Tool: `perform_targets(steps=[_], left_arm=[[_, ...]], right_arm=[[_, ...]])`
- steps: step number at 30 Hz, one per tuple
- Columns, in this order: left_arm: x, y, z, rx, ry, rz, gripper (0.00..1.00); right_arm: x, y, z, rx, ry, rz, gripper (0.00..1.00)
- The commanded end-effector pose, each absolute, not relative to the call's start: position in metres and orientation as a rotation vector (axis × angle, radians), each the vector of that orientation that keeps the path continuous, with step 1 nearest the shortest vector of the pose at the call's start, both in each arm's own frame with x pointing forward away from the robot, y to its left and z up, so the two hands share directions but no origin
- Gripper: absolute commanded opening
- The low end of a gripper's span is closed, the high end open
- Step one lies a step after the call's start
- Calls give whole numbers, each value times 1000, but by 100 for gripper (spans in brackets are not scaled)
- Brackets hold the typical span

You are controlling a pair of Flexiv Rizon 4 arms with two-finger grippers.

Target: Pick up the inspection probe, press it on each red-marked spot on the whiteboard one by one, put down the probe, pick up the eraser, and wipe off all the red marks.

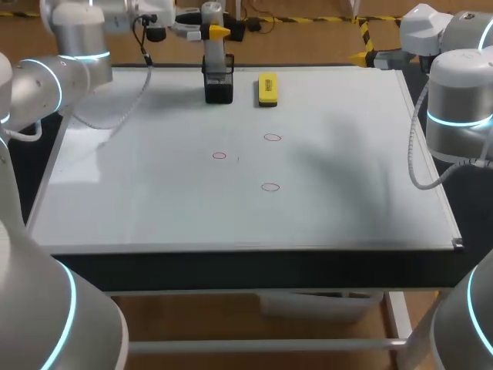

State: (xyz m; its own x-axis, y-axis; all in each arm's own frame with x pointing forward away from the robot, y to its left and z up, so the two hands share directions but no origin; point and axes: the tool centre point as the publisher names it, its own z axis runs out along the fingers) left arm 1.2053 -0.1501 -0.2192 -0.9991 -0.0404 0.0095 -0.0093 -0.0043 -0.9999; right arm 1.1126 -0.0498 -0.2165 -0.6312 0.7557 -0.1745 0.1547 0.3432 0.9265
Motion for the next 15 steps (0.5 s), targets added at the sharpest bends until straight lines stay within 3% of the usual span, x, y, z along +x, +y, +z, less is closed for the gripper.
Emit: perform_targets(steps=[1,15], left_arm=[[1196,-150,-205,-67,2214,-2179,0],[1182,-146,-161,-33,2169,-2186,0]], right_arm=[[1113,-50,-216,793,2012,1290,100],[1113,-50,-216,793,2012,1290,100]])
